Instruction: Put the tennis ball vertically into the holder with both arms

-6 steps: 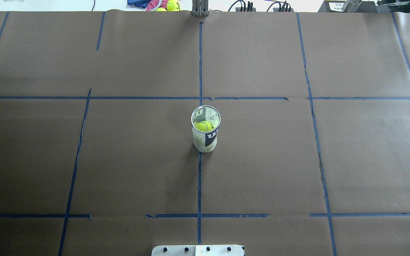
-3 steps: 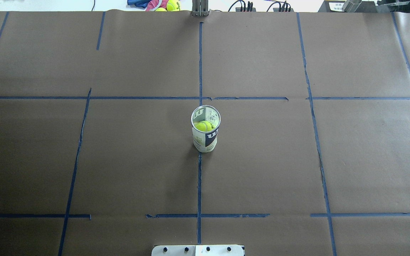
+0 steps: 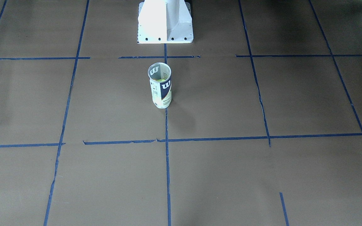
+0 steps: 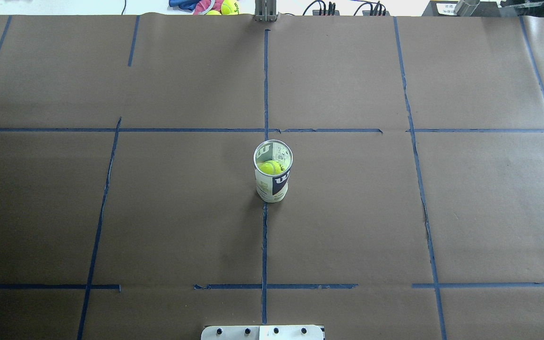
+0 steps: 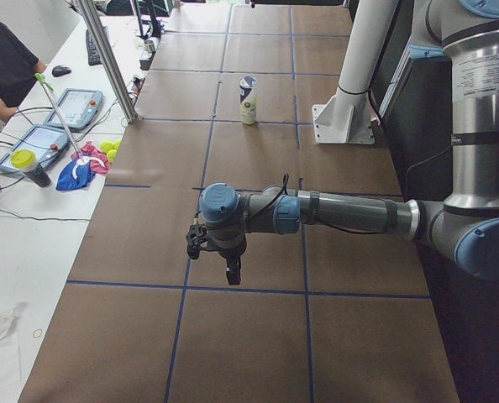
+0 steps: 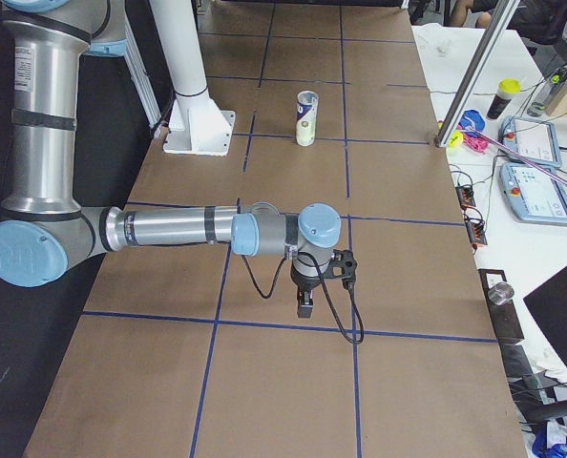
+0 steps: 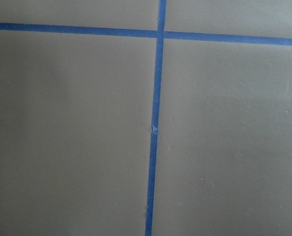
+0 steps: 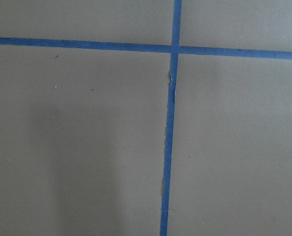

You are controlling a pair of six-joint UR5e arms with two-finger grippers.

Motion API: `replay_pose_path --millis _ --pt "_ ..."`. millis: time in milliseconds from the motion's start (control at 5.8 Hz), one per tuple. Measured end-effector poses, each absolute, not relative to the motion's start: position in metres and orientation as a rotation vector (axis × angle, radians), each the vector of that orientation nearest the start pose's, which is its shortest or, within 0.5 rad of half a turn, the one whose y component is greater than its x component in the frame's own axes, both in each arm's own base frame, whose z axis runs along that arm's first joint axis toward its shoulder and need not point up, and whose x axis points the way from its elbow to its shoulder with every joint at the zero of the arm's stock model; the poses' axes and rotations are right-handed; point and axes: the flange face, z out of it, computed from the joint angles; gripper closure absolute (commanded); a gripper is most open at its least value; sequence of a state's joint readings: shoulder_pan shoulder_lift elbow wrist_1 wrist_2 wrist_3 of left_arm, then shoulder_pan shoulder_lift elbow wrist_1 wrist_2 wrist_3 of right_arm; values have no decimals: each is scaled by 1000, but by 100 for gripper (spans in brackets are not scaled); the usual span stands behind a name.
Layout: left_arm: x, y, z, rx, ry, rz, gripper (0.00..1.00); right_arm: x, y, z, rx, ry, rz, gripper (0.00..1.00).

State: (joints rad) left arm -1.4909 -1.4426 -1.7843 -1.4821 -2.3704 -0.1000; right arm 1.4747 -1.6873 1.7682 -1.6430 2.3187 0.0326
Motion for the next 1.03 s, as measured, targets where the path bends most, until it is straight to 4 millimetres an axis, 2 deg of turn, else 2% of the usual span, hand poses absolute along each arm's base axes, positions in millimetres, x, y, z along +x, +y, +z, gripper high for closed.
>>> replay_pose_path --millis 517,1034 --pt "-26 -444 614 -69 801 -21 0 27 -432 627 -49 -751 -47 0" --pt "-24 -455 612 -64 798 -12 0 42 -417 627 -43 -757 -8 0"
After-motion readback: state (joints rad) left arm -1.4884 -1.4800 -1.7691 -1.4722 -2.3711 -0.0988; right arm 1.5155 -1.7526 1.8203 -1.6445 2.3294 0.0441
